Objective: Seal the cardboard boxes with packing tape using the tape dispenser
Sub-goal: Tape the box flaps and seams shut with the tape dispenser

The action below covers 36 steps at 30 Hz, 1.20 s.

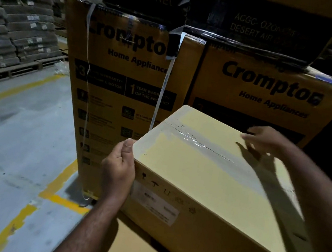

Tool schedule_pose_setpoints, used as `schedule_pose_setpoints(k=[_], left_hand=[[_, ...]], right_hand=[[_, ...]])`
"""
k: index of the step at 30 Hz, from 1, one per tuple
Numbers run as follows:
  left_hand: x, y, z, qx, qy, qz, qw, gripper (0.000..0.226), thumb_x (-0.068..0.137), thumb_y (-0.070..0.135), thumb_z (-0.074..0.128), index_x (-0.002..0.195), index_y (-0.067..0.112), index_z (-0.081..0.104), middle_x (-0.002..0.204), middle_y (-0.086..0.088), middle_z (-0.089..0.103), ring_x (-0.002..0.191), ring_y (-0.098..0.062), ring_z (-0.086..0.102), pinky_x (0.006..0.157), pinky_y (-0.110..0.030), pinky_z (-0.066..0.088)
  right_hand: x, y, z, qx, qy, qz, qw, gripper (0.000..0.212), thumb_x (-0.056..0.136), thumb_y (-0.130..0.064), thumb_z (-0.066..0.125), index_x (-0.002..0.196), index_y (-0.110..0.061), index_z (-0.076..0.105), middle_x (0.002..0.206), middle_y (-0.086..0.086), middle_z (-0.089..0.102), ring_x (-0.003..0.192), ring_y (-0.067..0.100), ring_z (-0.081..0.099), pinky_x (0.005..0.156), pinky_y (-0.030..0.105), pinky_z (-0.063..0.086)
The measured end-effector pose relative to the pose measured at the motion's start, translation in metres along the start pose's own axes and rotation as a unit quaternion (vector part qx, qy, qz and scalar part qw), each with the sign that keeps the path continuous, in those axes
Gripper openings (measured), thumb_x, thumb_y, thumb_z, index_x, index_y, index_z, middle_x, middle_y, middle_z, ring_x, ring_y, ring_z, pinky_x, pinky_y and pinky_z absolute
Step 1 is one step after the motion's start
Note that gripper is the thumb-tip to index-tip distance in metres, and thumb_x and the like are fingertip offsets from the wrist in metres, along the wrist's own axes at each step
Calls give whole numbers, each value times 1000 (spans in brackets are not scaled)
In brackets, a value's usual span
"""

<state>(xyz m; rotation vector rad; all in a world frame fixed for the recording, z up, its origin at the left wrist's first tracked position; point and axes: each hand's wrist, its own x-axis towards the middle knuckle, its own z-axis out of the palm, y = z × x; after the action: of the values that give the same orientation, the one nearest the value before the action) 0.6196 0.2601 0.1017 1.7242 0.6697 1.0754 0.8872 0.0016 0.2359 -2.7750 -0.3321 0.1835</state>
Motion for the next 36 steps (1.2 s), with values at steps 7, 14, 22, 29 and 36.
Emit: schedule_pose_setpoints(k=[7,14,22,29,36], left_hand=[[-40,19,25,69,-13,-38,997,89,94,78,13,162,25,-7,170,0,-14,157,-26,7,121,-50,28],[-208,99,73,33,-158,-70,984,107,89,71,34,152,18,-34,156,0,-45,145,-17,-34,126,-40,-6],[-200,116,31,-4,-100,-139,985,94,98,38,65,163,11,2,171,-7,4,156,-24,13,121,-31,17],[-253,132,2,-26,-110,-168,979,96,98,44,63,164,21,-2,170,1,10,155,-19,19,124,-36,20],[-290,147,40,-65,-36,-182,980,92,100,44,59,163,15,-1,171,1,2,157,-12,4,127,-33,9]], right_hand=[[-56,134,0,20,67,46,997,75,94,-56,58,147,-5,43,150,21,44,134,40,45,106,47,39],[-67,142,18,287,114,40,950,74,75,-23,65,144,-8,42,127,21,60,93,34,63,62,36,47],[-199,111,52,269,75,15,960,69,94,-5,53,157,-13,25,167,6,5,142,33,31,91,35,45],[-194,137,31,244,317,-12,917,37,94,-33,53,128,-23,64,123,8,65,102,29,62,81,38,54],[-141,154,24,477,15,23,879,30,93,-32,69,116,-14,63,114,11,65,94,23,61,75,35,49]])
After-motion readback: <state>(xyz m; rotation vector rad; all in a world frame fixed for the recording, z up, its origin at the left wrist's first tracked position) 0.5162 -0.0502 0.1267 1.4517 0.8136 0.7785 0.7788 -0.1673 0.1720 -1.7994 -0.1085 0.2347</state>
